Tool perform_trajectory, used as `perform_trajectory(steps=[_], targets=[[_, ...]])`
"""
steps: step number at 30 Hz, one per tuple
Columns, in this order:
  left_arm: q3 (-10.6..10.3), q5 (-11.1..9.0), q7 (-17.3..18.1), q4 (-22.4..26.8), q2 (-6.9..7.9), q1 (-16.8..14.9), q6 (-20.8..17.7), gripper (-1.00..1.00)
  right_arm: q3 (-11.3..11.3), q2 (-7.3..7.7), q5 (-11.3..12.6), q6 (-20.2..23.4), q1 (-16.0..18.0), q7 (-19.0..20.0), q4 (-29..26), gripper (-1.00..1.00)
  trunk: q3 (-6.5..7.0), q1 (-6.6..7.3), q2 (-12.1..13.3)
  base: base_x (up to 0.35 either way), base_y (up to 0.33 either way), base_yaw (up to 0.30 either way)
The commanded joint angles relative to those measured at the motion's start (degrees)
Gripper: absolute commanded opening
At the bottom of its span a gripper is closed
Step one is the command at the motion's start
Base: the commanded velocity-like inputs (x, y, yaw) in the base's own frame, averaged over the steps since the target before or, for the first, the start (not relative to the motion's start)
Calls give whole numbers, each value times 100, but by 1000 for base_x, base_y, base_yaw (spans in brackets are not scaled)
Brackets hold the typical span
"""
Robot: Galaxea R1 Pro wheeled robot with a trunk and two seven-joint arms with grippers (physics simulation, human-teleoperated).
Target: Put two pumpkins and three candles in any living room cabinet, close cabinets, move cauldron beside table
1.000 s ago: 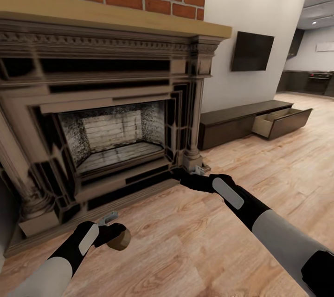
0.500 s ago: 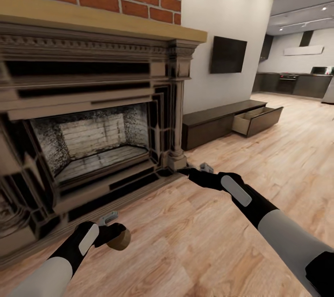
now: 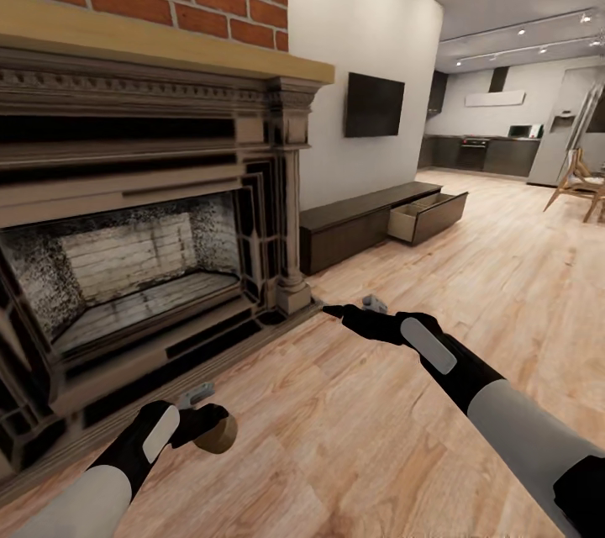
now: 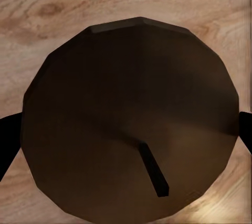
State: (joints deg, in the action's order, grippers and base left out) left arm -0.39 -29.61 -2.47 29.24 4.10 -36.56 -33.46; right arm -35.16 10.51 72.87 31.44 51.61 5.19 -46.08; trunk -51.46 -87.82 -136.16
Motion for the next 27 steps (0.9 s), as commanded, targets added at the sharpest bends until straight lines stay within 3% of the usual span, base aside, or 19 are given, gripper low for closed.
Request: perform_trajectory(steps=[1,11,16,27], targets=[[-5,-53,-34,12,3,0,-29,-100,-17,4,-1,6,7,17,2,100,0,1,-3,0,0,-249],[-5,-53,-34,13,17,0,-29,-100,-19,4,-1,0,7,8,4,100,56,1,-3,0,0,-249],[-5,-53,-34,11,22,0,-30,-100,-20,6,-8,-266,-9,5,249,100,84,1,-3,0,0,-249],[-5,-53,-28,11,19,0,-29,-100,-26,8,4,-356,-79,15,319,100,143,1,-3,0,0,-255]])
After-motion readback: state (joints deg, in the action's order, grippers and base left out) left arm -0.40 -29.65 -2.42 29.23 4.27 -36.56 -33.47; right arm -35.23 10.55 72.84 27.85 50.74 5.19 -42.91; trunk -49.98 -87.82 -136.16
